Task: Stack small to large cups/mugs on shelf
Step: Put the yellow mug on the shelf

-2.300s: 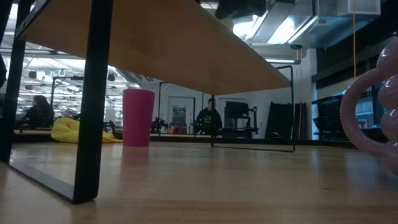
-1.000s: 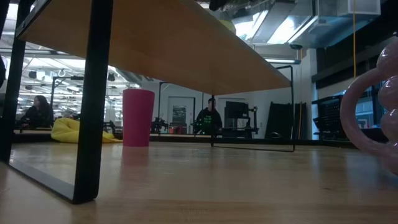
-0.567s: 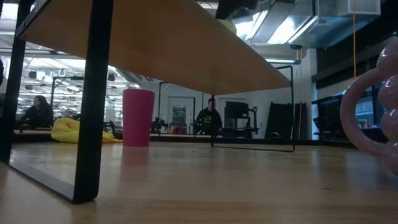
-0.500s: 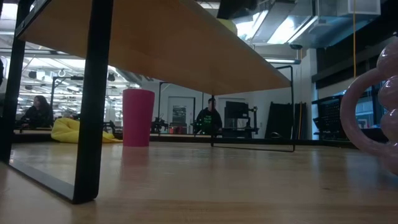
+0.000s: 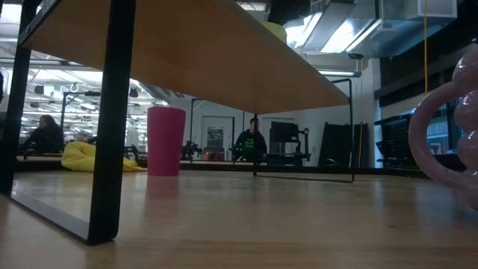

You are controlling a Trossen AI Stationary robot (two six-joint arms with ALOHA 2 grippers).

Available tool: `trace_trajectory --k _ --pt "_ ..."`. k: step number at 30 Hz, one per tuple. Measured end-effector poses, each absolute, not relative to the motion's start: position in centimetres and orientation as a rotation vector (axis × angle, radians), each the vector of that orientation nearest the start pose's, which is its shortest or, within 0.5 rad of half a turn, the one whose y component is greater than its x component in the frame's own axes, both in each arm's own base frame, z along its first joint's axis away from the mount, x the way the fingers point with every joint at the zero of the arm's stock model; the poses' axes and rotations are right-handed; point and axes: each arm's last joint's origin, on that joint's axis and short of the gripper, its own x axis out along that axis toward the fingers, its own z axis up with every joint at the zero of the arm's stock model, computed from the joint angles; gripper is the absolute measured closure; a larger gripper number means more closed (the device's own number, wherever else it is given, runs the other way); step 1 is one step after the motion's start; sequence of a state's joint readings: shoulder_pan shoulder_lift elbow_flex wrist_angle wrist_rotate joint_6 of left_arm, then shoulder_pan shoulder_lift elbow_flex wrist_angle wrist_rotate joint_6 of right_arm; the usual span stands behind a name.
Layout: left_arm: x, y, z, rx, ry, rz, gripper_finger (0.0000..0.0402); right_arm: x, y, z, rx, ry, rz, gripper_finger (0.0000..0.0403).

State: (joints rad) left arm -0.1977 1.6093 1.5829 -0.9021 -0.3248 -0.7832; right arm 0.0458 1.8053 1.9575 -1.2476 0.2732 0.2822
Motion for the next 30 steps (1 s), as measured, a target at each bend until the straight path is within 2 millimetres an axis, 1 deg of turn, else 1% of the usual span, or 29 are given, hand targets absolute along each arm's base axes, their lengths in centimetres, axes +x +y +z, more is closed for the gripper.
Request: trace_trajectory --k 4,8,13,20,26,30 --pt "33.2 -6.5 34.8 -0.511 0.745 0.418 0.0358 35.8 0.6 37.2 0.081 1.045 -0.354 0.0400" --pt "33.2 -6.9 34.8 -0.524 0.737 0.410 0.0358 35.8 0.5 37.2 0.073 1.046 -0.350 0.0400" --pt "34.1 -7.2 33.6 -0.512 0.766 0.421 0.0358 35.9 0.5 37.2 0.066 1.044 -0.346 0.0400" --pt "35.0 -7.3 32.6 -0.500 0.776 0.438 0.0358 35.9 0.5 37.2 0.082 1.047 -0.326 0.0400" --pt "34.9 -7.0 32.5 -0.477 0.765 0.480 0.0358 35.8 1.2 37.1 0.103 1.051 -0.308 0.0400" --pt "34.7 -6.6 32.3 -0.459 0.791 0.505 0.0358 35.8 1.7 37.1 0.103 1.053 -0.294 0.0400"
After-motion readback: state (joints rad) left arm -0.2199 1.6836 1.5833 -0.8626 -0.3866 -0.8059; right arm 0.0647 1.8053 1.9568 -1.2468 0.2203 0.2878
